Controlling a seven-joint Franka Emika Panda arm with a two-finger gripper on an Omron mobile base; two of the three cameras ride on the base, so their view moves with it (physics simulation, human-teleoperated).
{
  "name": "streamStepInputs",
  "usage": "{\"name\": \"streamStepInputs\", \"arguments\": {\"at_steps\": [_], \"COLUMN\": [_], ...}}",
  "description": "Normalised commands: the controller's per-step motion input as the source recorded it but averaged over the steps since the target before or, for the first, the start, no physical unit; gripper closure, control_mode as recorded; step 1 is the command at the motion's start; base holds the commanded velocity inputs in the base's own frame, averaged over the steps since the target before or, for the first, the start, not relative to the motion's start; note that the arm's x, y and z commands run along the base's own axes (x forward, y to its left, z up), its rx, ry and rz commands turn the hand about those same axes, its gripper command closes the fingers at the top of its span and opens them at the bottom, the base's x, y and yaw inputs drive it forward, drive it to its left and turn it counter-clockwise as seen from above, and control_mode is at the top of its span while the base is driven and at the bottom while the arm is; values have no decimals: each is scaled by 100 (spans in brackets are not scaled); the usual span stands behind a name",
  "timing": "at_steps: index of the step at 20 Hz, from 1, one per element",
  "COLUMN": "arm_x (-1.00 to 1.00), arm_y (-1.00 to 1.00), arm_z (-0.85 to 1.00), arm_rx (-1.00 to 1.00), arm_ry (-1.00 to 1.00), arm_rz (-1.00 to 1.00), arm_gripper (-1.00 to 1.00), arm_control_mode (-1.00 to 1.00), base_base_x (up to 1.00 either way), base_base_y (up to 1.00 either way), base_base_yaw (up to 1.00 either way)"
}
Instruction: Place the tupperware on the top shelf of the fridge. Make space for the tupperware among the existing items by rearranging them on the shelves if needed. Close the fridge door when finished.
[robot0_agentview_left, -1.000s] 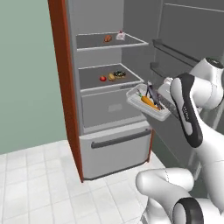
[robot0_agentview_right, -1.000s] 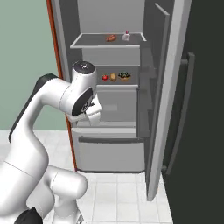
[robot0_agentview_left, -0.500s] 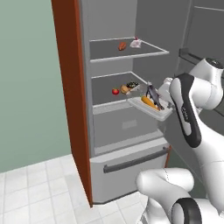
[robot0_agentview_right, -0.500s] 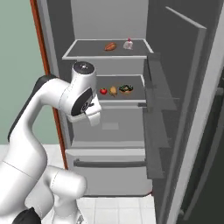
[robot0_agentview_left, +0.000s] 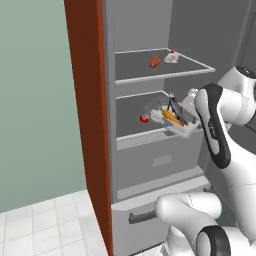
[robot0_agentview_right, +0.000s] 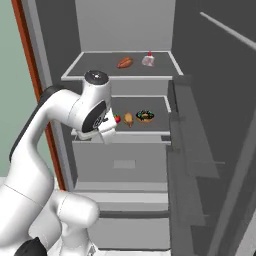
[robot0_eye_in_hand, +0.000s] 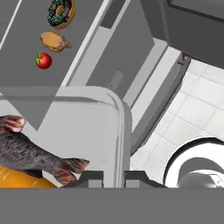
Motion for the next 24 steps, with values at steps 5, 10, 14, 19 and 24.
{"name": "streamStepInputs", "arguments": {"at_steps": [5,10,14,19,24], "arm_x": [0,0,0,-46,-13], "arm_y": [0,0,0,0,0], "arm_z": [0,0,0,-6,10], "arm_rx": [0,0,0,-1,0], "arm_ry": [0,0,0,-17,-4], "arm_rz": [0,0,0,4,0], "arm_gripper": [100,100,100,100,100], "arm_control_mode": [100,100,100,-100,-100], "base_base_x": [65,66,17,-10,0], "base_base_y": [-24,-23,-9,0,0], "base_base_yaw": [16,25,20,2,0]}}
